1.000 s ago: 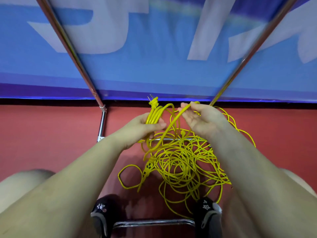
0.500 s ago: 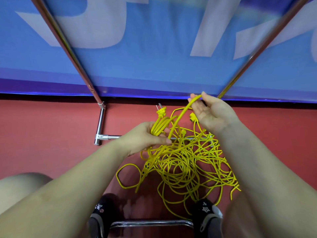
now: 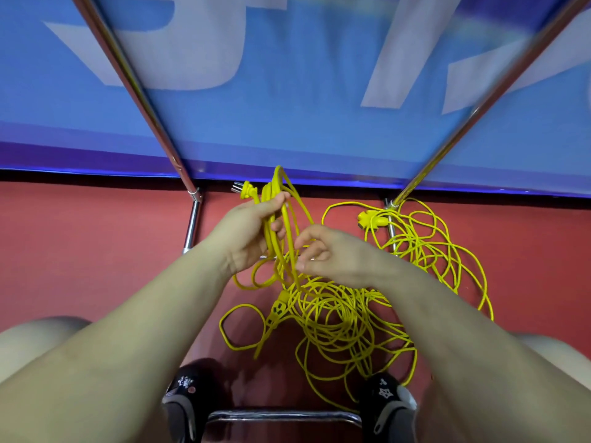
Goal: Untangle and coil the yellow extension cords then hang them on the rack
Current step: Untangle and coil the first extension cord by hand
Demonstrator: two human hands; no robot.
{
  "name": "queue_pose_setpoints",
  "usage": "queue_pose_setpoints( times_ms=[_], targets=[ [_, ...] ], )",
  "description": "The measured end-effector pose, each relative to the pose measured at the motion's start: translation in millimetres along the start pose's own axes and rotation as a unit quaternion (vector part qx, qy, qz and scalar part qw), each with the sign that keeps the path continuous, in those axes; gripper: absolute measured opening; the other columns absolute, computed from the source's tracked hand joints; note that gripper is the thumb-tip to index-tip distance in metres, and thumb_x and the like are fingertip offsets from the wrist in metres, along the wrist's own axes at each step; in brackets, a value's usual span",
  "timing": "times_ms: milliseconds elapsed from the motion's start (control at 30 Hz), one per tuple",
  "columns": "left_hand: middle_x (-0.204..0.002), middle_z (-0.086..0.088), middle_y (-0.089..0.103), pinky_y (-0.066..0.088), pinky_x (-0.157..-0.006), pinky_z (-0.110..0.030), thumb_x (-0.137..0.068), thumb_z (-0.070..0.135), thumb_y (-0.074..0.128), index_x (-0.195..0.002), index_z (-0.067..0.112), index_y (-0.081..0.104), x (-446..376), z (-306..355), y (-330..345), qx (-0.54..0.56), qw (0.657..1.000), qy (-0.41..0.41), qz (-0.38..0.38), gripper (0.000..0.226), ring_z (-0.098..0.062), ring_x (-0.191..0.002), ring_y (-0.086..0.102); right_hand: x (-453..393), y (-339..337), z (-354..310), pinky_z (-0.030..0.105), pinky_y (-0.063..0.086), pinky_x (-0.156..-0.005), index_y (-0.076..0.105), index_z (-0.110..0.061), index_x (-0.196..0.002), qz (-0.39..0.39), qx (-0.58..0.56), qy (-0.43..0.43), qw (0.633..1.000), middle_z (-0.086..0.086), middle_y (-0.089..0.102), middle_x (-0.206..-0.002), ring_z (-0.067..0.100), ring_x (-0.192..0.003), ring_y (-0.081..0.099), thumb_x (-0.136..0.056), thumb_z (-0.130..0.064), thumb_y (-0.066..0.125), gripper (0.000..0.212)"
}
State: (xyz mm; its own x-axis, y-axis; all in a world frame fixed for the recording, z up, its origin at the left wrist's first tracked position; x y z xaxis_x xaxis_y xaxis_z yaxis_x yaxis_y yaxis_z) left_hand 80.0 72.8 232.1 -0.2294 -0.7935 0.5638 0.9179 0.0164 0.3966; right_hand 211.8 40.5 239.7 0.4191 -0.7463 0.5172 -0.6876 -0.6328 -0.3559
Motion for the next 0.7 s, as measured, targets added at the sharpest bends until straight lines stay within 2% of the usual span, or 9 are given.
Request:
queue_pose_setpoints(
  times_ms=[100, 233, 367, 467, 533, 633, 700],
  targets=[
    [-0.053, 0.004, 0.045, 0.044, -0.048, -0.016, -0.096, 0.022, 0.050, -0.086, 0.019, 0.062, 1, 3, -1, 0.008, 1.000, 0.000, 0.004, 0.016, -0.004, -0.039, 0.044, -2, -1, -1, 0.028, 0.047, -0.077, 0.047, -0.026, -0.087, 0.018, -0.035, -0.019, 0.999, -0.001, 0.057, -0.090, 0.015, -0.081, 0.058, -0.084, -0.013, 0.066, 0.024],
    [-0.052, 0.005, 0.048, 0.044, -0.050, -0.019, -0.096, 0.024, 0.050, -0.085, 0.020, 0.063, 2, 6, -2, -0.006, 1.000, 0.009, 0.017, 0.017, -0.004, -0.041, 0.046, -4, 6, -3, 0.035, 0.048, -0.078, 0.046, -0.027, -0.083, 0.016, -0.057, -0.035, 0.998, 0.001, 0.057, -0.082, 0.018, -0.080, 0.057, -0.084, -0.012, 0.066, 0.025],
    [-0.062, 0.006, 0.059, 0.046, -0.059, -0.023, -0.096, 0.026, 0.050, -0.084, 0.021, 0.062, 0, 8, -5, 0.001, 0.999, 0.019, 0.047, 0.018, -0.004, -0.051, 0.058, -3, -1, -6, 0.029, 0.047, -0.071, 0.046, -0.028, -0.081, 0.057, -0.045, -0.052, 0.996, 0.001, 0.059, -0.075, 0.021, -0.075, 0.062, -0.087, -0.010, 0.063, 0.025],
    [-0.075, 0.005, 0.072, 0.055, -0.066, -0.027, -0.098, 0.022, 0.045, -0.091, 0.017, 0.058, 0, 10, -2, 0.045, 0.998, 0.027, 0.030, 0.015, -0.009, -0.070, 0.069, -2, -5, -8, 0.020, 0.044, -0.054, 0.050, -0.025, -0.084, 0.071, -0.078, -0.058, 0.993, 0.002, 0.057, -0.070, 0.012, -0.056, 0.056, -0.087, -0.007, 0.062, 0.022],
    [-0.078, 0.001, 0.074, 0.058, -0.060, -0.027, -0.099, 0.018, 0.043, -0.093, 0.014, 0.056, 2, 11, 1, 0.072, 0.997, 0.025, 0.015, 0.014, -0.011, -0.071, 0.071, -1, -6, -9, 0.022, 0.043, -0.051, 0.053, -0.023, -0.088, 0.076, -0.100, -0.050, 0.991, 0.004, 0.056, -0.070, 0.013, -0.053, 0.054, -0.087, -0.009, 0.062, 0.017],
    [-0.080, 0.000, 0.074, 0.058, -0.057, -0.028, -0.097, 0.015, 0.046, -0.093, 0.009, 0.058, 6, 6, 8, 0.071, 0.997, 0.009, -0.010, 0.014, -0.012, -0.072, 0.071, -2, -11, -10, 0.016, 0.042, -0.042, 0.057, -0.013, -0.098, 0.097, -0.158, -0.042, 0.982, 0.005, 0.057, -0.070, 0.004, -0.044, 0.054, -0.088, -0.008, 0.061, 0.012],
    [-0.076, 0.001, 0.073, 0.058, -0.056, -0.028, -0.096, 0.014, 0.048, -0.092, 0.010, 0.060, 7, 2, 10, 0.061, 0.998, 0.002, -0.012, 0.014, -0.011, -0.070, 0.070, -3, -13, -11, 0.017, 0.044, -0.043, 0.057, -0.011, -0.093, 0.105, -0.166, -0.034, 0.980, 0.003, 0.059, -0.068, 0.001, -0.042, 0.053, -0.087, -0.008, 0.061, 0.007]
  ],
)
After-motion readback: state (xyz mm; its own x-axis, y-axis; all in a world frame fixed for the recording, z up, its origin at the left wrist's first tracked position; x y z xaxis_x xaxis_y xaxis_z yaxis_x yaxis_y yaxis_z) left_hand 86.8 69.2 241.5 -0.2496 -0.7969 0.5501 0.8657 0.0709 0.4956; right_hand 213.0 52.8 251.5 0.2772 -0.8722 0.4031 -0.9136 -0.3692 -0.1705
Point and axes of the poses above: each hand's wrist, its own x-axis away from the middle knuckle, its own y-axis out of the palm, z = x × y, the point moved 4 cm from there along -x, towards the middle knuckle
